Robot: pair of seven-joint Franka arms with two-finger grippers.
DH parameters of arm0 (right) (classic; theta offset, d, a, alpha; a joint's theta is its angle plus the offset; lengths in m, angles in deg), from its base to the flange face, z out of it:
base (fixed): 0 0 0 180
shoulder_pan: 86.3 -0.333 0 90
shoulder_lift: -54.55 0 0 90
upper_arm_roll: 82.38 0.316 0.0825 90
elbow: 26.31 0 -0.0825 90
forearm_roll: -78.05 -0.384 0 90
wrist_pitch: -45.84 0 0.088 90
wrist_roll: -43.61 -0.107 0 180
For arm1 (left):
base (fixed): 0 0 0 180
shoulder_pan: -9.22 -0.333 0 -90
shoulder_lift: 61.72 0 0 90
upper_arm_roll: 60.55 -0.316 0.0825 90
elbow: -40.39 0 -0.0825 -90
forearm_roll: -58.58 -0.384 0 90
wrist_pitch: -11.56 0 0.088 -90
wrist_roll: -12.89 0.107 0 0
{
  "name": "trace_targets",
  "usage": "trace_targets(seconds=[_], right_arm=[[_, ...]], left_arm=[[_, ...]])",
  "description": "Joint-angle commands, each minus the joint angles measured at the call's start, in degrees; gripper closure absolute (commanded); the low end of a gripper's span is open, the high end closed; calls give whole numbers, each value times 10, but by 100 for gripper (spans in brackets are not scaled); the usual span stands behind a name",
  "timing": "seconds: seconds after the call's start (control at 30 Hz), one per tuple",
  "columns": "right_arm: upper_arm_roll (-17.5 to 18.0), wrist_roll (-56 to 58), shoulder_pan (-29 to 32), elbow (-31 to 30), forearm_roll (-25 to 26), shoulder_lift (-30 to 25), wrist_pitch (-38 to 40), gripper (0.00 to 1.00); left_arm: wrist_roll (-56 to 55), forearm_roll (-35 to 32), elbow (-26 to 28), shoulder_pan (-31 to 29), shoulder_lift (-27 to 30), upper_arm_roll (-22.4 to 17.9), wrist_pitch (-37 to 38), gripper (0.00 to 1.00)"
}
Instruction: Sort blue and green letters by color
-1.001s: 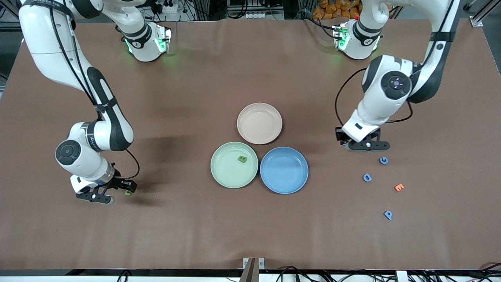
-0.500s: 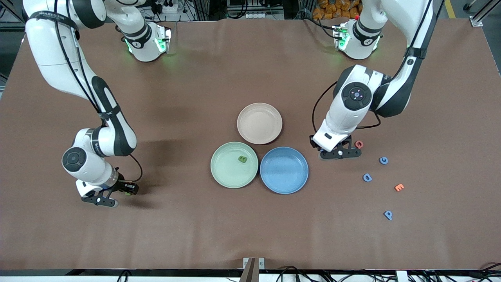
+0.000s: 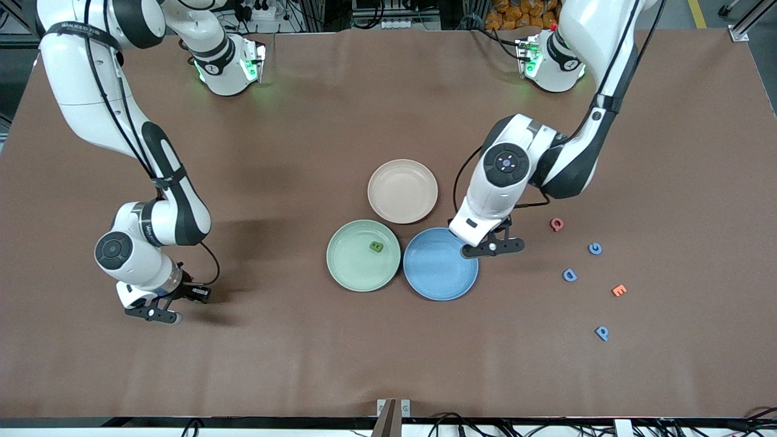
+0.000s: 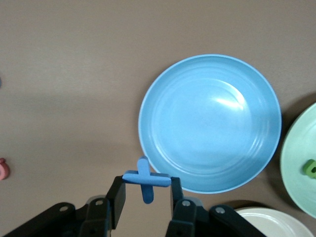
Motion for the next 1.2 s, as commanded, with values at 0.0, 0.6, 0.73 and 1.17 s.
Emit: trace_targets(seconds=[0.0, 0.6, 0.73, 1.17], right_arm=[[7, -5, 10, 16, 1, 10, 6, 92], [18, -176, -51, 90, -3, 1, 136, 100], [34, -229, -65, 101, -15, -5, 163, 100], [112, -448, -99, 112, -17, -12, 165, 100]], left_arm=[[-20, -18, -52, 9, -39, -7, 19, 100], [-44, -16, -119, 40, -109, -27, 19, 100], [-46, -16, -123, 42, -115, -28, 15, 100], [-45, -16, -122, 41, -115, -28, 12, 41]])
